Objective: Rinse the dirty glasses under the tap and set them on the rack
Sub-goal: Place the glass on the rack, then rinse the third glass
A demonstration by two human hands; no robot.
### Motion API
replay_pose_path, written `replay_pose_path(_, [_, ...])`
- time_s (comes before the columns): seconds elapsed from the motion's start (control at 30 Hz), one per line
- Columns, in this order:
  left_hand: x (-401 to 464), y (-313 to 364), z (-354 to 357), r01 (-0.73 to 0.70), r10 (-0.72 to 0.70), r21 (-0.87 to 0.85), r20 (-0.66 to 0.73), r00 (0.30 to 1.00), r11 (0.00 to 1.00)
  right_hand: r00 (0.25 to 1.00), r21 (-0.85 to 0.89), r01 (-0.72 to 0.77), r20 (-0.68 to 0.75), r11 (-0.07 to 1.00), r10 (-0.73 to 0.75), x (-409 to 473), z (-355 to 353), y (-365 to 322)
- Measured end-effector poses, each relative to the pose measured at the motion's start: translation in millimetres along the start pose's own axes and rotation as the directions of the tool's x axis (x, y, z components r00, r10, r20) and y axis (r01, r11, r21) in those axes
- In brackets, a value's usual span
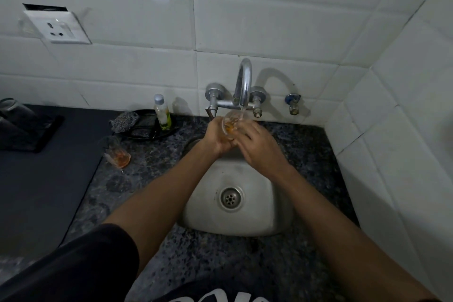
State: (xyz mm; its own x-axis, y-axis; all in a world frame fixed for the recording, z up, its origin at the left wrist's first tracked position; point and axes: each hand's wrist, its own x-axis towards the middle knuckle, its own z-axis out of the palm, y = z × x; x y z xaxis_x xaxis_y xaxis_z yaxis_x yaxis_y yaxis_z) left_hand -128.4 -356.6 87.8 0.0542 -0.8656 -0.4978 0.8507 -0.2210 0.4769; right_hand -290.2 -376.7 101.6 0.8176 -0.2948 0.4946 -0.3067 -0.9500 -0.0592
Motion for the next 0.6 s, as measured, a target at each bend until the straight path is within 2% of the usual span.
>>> replay_pose_path(0.1, [3, 1, 2, -0.022, 0.022, 0.019, 0.009, 1.0, 1.0, 0.982, 0.023, -0.04, 0.188, 0.999, 0.035, -2, -6, 5])
replay_pose_path(0.27, [-4, 1, 16, -0.026, 0.027, 0.058, -0.012, 1.0, 0.998, 0.877, 0.053, -0.391, 0.324, 0.919, 0.355, 22, -21, -12])
replay_pose_path(0.33, [-2, 0, 17, 0.008, -0.007, 0.074, -0.012, 1.0, 0.997, 0.822, 0.019, -0.464, 0.383, 0.886, 0.422, 31, -20, -20])
replay_pose_path(0.4, [-2, 1, 12, 0.051, -0.05, 0.108, -0.012, 0.999, 0.993, 0.762, -0.077, -0.464, 0.474, 0.883, 0.442, 36, -28, -22])
replay_pose_path(0.47, [3, 5, 0, 0.106, -0.103, 0.188, -0.025, 0.994, 0.976, 0.724, -0.182, -0.388, 0.546, 0.904, 0.421, 40, -40, -18])
replay_pose_path(0.53, [5, 8, -10, 0.159, -0.142, 0.282, -0.08, 0.987, 0.946, 0.772, -0.208, -0.235, 0.553, 0.949, 0.313, 41, -50, -15])
replay_pose_path(0.6, [4, 12, -8, 0.133, -0.106, 0.321, -0.1, 0.989, 0.938, 0.776, -0.195, -0.243, 0.548, 0.95, 0.311, 41, -50, -16])
